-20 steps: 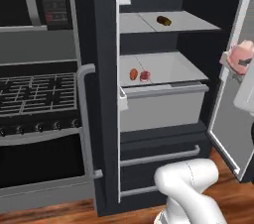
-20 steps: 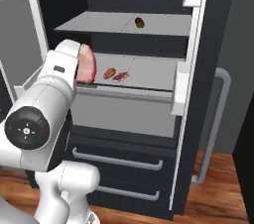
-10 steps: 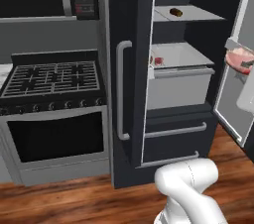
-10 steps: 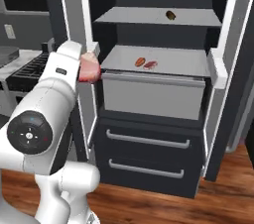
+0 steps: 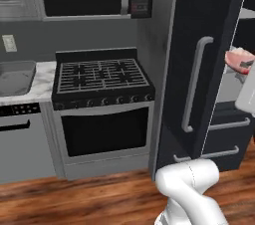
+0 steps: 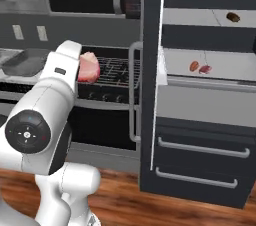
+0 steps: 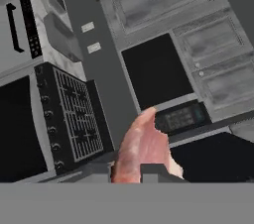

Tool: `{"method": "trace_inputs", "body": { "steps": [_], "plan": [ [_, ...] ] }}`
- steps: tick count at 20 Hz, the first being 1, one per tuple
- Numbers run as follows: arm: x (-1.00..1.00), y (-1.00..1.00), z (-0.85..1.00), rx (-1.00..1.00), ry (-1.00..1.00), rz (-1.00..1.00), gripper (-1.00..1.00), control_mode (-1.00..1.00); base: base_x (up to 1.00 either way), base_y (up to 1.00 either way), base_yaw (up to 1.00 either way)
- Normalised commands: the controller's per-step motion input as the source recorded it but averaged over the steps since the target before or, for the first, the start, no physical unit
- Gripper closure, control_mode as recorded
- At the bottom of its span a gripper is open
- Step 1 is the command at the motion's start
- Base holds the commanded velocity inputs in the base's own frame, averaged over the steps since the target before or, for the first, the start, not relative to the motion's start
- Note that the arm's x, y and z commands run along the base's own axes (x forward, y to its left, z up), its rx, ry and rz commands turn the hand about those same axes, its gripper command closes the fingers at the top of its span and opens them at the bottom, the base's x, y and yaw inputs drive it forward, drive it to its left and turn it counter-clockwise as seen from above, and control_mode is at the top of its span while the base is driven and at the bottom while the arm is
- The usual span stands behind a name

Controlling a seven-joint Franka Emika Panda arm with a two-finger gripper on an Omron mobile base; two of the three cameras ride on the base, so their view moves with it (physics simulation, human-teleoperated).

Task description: Place one sweet potato and one steak in each tupperware on the nearby counter, to pack two identical lunches.

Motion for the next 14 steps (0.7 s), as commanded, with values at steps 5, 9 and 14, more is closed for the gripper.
{"method": "trace_inputs", "body": {
  "steps": [5,9,14],
  "plan": [
    [0.0,0.0,0.0,0.0,0.0,0.0,1.0,1.0,0.0,1.0,0.0],
    [0.0,0.0,0.0,0.0,0.0,0.0,1.0,1.0,0.0,1.0,0.0],
    [0.0,0.0,0.0,0.0,0.0,0.0,1.0,1.0,0.11,1.0,0.0]
  ]
}}
